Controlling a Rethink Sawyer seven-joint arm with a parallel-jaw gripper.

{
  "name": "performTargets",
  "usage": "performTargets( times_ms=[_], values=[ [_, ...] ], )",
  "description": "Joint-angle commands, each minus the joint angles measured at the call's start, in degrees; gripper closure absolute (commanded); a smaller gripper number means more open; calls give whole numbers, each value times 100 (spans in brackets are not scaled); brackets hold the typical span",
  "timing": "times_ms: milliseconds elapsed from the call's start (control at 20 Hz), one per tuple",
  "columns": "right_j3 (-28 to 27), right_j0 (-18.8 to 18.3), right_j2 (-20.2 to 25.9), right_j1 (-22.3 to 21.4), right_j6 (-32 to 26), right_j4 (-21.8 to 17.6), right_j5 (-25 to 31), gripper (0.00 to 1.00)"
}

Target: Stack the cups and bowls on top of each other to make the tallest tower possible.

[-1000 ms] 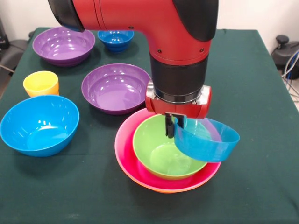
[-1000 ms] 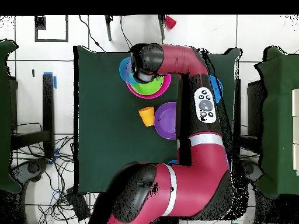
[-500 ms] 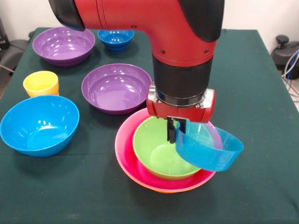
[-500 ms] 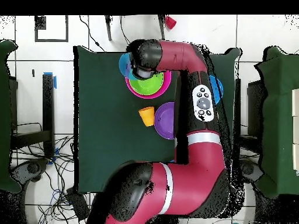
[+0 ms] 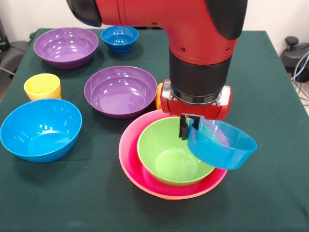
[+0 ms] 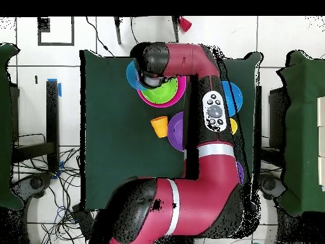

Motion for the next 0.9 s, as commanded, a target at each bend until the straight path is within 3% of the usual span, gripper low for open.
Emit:
performTargets(
  times_ms=[50, 900],
  values=[
    [10, 104, 124, -171, -1612, -459, 501, 100],
    [180, -39, 263, -109, -1609, -373, 308, 100]
  ],
)
